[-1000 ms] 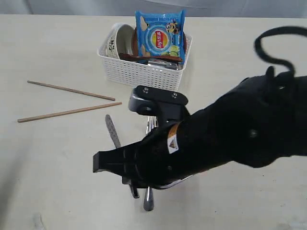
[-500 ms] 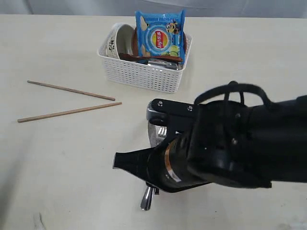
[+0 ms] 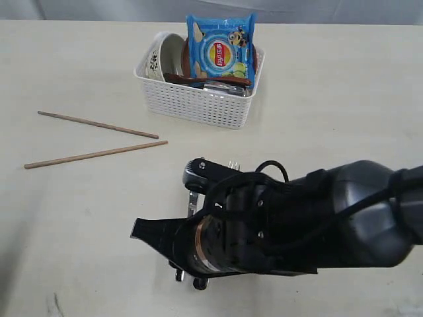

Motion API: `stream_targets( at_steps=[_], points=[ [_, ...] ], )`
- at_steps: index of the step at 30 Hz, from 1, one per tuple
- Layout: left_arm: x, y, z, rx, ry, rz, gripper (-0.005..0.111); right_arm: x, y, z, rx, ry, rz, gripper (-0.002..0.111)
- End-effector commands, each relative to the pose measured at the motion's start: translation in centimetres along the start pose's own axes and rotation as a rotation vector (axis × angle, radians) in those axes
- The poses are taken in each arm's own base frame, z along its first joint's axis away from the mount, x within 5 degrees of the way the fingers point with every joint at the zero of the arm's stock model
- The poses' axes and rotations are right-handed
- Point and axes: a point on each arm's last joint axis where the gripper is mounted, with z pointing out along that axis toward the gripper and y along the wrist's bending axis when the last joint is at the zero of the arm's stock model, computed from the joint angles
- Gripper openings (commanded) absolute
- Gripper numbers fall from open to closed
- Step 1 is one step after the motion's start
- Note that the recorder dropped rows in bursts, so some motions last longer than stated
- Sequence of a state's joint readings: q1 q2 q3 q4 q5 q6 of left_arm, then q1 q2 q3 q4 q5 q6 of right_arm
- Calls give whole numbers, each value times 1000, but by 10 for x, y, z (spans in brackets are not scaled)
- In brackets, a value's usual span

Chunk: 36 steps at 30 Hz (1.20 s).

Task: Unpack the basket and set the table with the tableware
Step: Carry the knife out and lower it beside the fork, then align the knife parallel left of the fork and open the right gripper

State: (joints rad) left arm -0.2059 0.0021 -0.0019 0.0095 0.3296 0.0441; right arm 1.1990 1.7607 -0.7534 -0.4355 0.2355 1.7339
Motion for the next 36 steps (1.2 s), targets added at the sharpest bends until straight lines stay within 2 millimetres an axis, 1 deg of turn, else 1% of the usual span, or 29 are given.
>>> stream_targets(
  at_steps=[1,2,3,4,5,7,9,11,13,15,18,22,25,27,32,36],
  points=[
    [0,0,0,7,-9,0,0,0,0,1,-2,-8,-55,0],
    [0,0,0,7,-9,0,0,-1,-1,1,9,-10,-55,1],
    [0,0,0,7,-9,0,0,-1,-1,1,9,-9,-70,7],
    [0,0,0,7,-9,0,0,-3,-1,1,11,-13,-63,21],
    [0,0,0,7,-9,0,0,-4,-1,1,10,-14,-61,32],
    [0,0,0,7,-9,0,0,-4,-1,0,6,-15,-63,40],
    [0,0,0,7,-9,0,0,-6,-1,-5,20,-25,-92,40],
    [0,0,0,7,-9,0,0,-9,-4,-14,65,-46,-116,40],
    [0,0,0,7,-9,0,0,-14,-6,-27,131,-75,-142,40],
    [0,0,0,7,-9,0,0,-23,-8,-48,215,-115,-164,40],
    [0,0,0,7,-9,0,0,-36,-11,-55,217,-103,-135,40],
    [0,0,0,7,-9,0,0,-59,-18,-46,170,-49,-93,40],
    [0,0,0,7,-9,0,0,-69,-28,-35,197,3,-76,40],
    [0,0,0,7,-9,0,0,-70,-30,-28,190,37,-92,39],
    [0,0,0,7,-9,0,0,-68,-25,-14,127,58,-103,34],
    [0,0,0,7,-9,0,0,-68,-30,-1,161,74,-111,34]
  ],
)
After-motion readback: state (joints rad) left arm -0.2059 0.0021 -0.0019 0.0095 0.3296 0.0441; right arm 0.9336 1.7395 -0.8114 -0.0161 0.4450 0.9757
